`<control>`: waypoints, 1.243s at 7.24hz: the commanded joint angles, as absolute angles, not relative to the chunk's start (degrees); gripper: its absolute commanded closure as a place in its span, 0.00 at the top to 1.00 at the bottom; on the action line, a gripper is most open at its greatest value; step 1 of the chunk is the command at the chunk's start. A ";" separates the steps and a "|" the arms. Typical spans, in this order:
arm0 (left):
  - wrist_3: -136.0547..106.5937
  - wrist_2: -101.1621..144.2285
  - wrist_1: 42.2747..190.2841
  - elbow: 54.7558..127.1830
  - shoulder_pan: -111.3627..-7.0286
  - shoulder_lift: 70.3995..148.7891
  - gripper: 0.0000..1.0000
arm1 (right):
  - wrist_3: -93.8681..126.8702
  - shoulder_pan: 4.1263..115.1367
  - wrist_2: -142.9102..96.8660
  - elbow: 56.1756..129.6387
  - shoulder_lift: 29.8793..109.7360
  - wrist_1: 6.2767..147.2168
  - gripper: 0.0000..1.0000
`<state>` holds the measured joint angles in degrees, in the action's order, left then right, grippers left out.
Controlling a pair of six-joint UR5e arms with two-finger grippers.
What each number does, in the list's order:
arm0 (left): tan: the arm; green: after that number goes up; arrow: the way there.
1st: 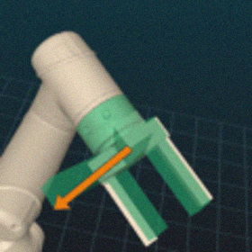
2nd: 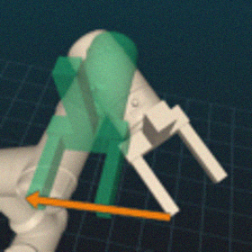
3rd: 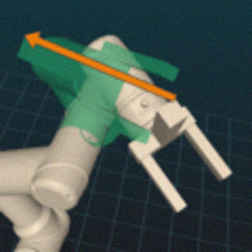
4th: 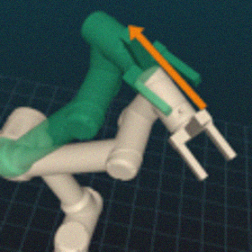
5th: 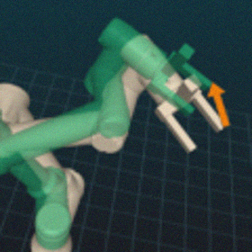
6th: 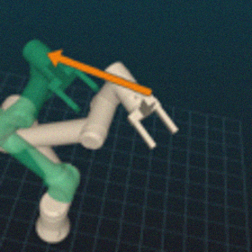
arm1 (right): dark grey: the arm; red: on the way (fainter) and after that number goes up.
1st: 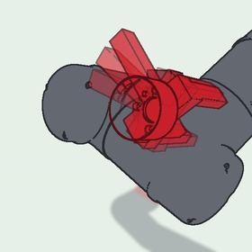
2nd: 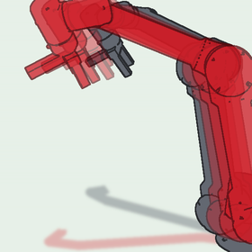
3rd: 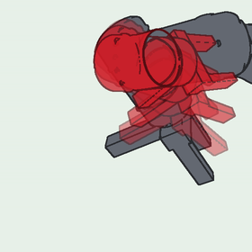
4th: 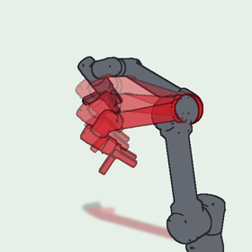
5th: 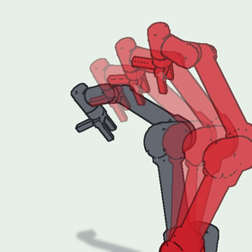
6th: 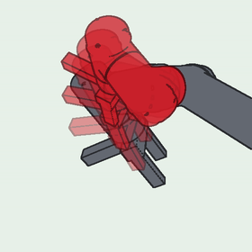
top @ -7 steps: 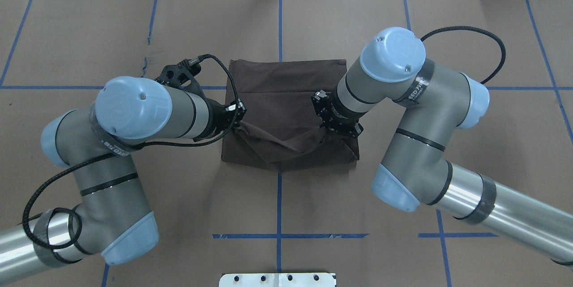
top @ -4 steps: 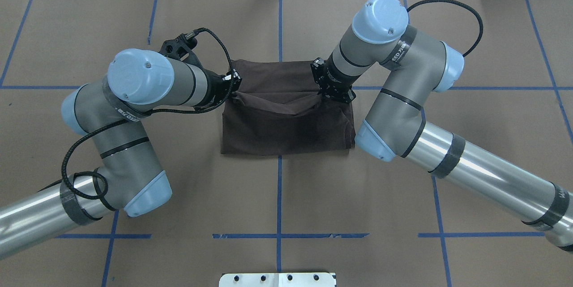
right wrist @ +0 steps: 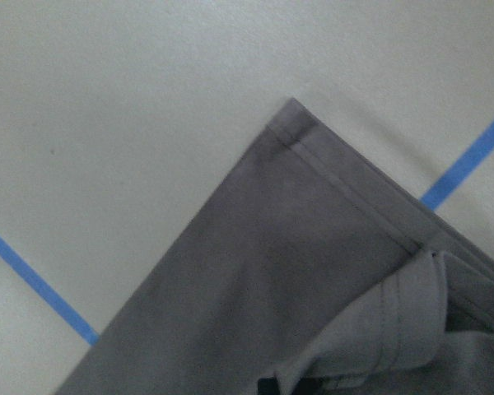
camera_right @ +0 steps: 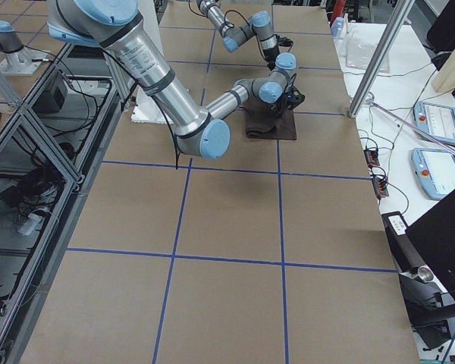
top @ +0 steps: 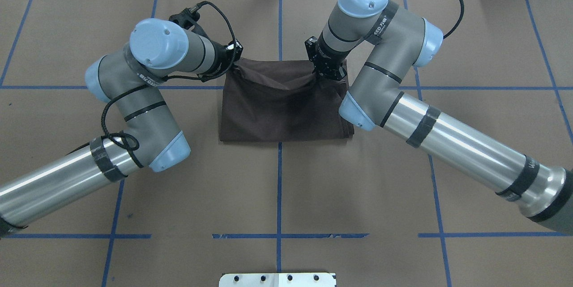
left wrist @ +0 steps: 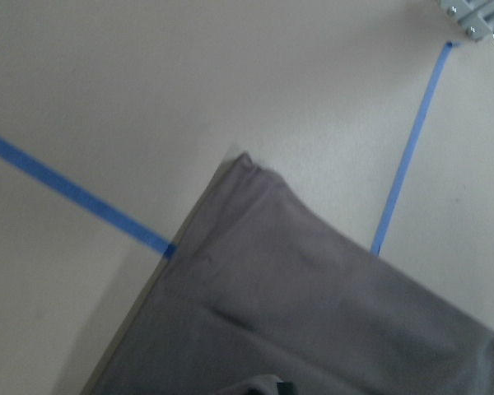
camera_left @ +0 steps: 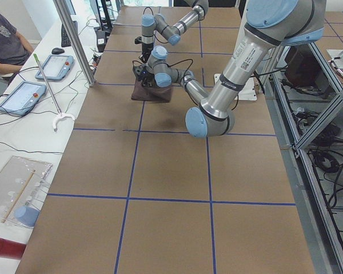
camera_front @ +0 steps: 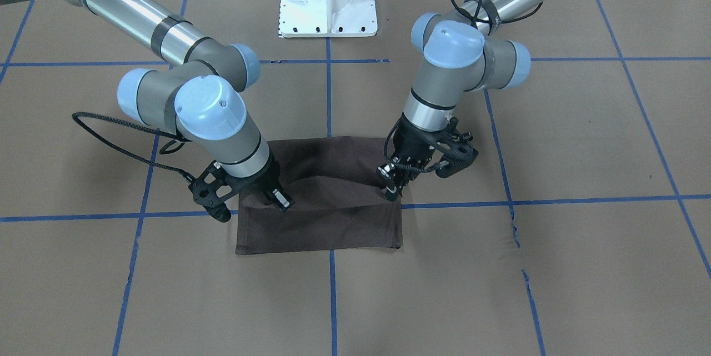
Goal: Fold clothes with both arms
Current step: 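Lay the folded edge down and open both grippers, raising them away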
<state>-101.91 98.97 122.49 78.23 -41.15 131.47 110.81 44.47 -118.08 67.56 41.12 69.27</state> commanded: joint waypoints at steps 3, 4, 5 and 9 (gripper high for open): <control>-92.02 100.55 130.25 62.84 -48.34 137.90 1.00 | 100.02 52.11 -119.00 53.53 35.42 64.25 1.00; -91.50 100.72 130.25 63.45 -48.43 137.29 1.00 | 98.11 52.64 -119.35 53.79 35.51 64.34 1.00; -89.14 104.20 130.43 67.46 -48.43 133.63 1.00 | 92.78 53.43 -120.23 55.70 36.29 65.12 1.00; -86.58 111.70 128.15 81.54 -49.39 123.68 1.00 | 83.33 48.28 -115.87 60.65 38.07 70.56 1.00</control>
